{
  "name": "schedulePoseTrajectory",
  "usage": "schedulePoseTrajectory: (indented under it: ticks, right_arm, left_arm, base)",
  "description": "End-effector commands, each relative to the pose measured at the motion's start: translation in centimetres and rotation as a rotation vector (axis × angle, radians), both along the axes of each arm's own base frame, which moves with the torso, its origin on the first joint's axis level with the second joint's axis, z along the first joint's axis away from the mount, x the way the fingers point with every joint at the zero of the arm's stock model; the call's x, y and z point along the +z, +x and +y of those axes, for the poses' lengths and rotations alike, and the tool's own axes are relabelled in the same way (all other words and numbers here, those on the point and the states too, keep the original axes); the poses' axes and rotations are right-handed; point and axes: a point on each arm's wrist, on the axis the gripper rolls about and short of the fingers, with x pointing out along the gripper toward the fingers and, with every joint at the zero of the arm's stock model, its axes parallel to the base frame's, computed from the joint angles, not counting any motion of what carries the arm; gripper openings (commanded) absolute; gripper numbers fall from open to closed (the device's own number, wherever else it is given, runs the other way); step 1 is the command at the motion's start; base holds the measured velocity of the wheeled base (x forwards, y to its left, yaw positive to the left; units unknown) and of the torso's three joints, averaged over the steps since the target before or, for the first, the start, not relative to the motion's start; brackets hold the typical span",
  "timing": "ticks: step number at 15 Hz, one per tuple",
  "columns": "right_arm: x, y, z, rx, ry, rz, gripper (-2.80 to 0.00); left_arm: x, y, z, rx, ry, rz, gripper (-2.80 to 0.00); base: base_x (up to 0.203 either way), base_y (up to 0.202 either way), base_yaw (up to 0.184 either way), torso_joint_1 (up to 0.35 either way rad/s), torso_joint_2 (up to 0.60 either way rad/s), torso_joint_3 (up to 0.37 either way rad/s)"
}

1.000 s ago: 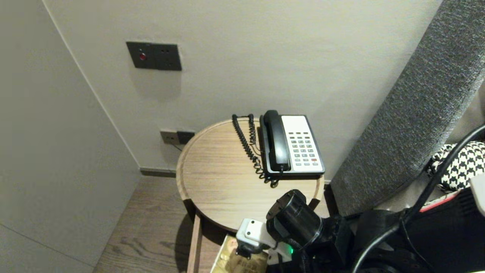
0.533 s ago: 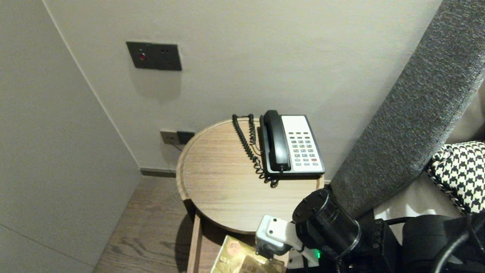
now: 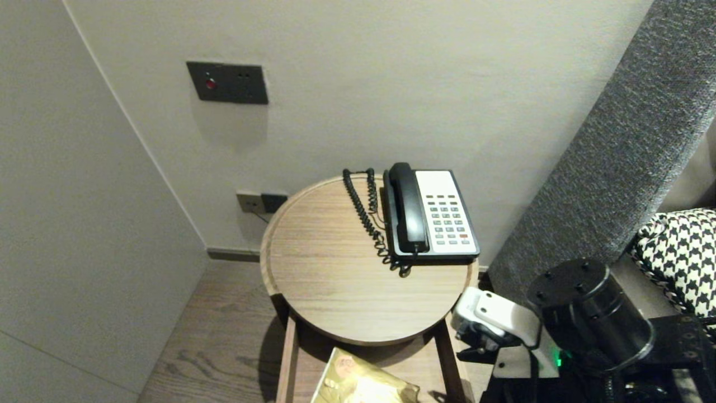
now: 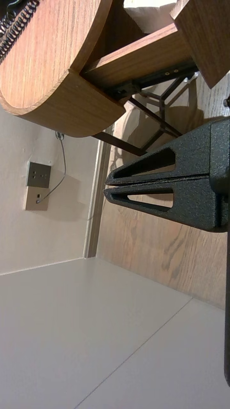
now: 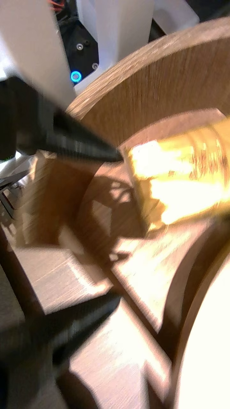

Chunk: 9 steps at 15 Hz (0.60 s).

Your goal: Close the nightstand drawer

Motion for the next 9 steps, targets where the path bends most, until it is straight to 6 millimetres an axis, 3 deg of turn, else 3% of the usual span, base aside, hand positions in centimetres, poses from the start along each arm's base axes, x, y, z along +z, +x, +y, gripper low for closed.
schedulePoseTrajectory:
  ticks: [1, 4, 9]
  right_arm:
    - [1.6, -1.2, -2.9, -0.06, 0.043, -0.041, -2.8]
    - [1.8, -2.7, -5.6, -0.132, 0.034, -0.015, -2.8]
    - [-1.4, -4.9, -8.6, -0.227, -0.021, 0.079, -2.8]
  left_arm:
    - [0.0, 0.0, 0.0, 0.001, 0.0, -0.002, -2.8]
    - [0.0, 0.0, 0.0, 0.001, 0.0, -0.002, -2.8]
    - [0.0, 0.0, 0.0, 0.001, 0.0, -0.002, -2.8]
  base:
    - [0.0, 0.0, 0.0, 0.0, 0.0, 0.0]
    - [0.0, 0.0, 0.0, 0.0, 0.0, 0.0]
    - [0.0, 0.0, 0.0, 0.0, 0.0, 0.0]
